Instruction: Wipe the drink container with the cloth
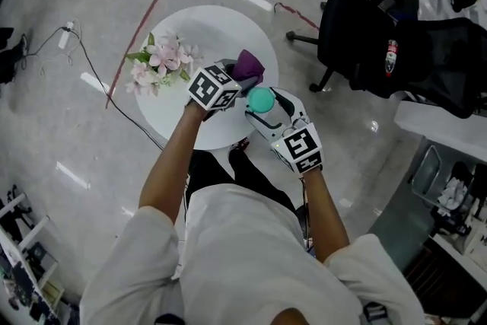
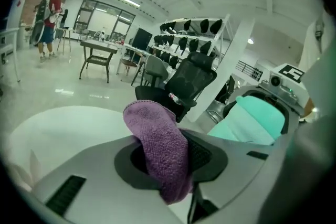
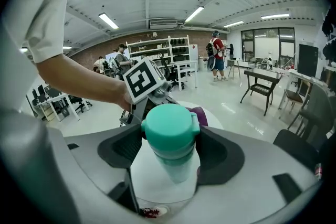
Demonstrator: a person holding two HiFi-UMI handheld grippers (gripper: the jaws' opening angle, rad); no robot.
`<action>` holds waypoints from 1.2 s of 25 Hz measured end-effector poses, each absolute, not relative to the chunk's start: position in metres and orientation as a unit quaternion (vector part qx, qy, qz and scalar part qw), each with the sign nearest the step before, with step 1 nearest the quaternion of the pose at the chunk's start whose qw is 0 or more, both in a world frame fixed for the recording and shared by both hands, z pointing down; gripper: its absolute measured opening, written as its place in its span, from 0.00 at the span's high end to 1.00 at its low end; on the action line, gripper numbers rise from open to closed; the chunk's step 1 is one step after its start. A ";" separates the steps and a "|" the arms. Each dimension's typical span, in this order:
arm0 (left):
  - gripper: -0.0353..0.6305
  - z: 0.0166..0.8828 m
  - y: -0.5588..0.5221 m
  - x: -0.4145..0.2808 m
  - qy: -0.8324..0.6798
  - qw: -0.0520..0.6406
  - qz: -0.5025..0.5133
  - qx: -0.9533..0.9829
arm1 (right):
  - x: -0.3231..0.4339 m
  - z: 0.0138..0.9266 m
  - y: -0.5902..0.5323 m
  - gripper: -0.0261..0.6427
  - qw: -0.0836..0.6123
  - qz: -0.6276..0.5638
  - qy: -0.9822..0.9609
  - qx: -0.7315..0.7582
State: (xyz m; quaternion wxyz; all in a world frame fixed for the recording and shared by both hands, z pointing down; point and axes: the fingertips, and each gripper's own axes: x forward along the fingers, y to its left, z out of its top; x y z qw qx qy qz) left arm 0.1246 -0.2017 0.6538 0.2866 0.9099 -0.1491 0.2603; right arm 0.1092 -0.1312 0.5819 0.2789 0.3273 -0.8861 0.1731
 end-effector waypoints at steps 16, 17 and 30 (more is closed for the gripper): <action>0.77 0.758 -0.191 0.117 -0.168 0.346 0.319 0.866 | 0.108 0.586 -0.126 0.46 0.266 0.182 -0.876 0.360; 0.77 0.757 -0.191 0.117 -0.171 0.343 0.321 0.866 | 0.109 0.585 -0.126 0.46 0.266 0.182 -0.876 0.360; 0.77 0.625 -0.159 0.061 -0.334 0.246 0.234 0.879 | 0.132 0.564 -0.107 0.39 0.354 0.077 -0.927 0.093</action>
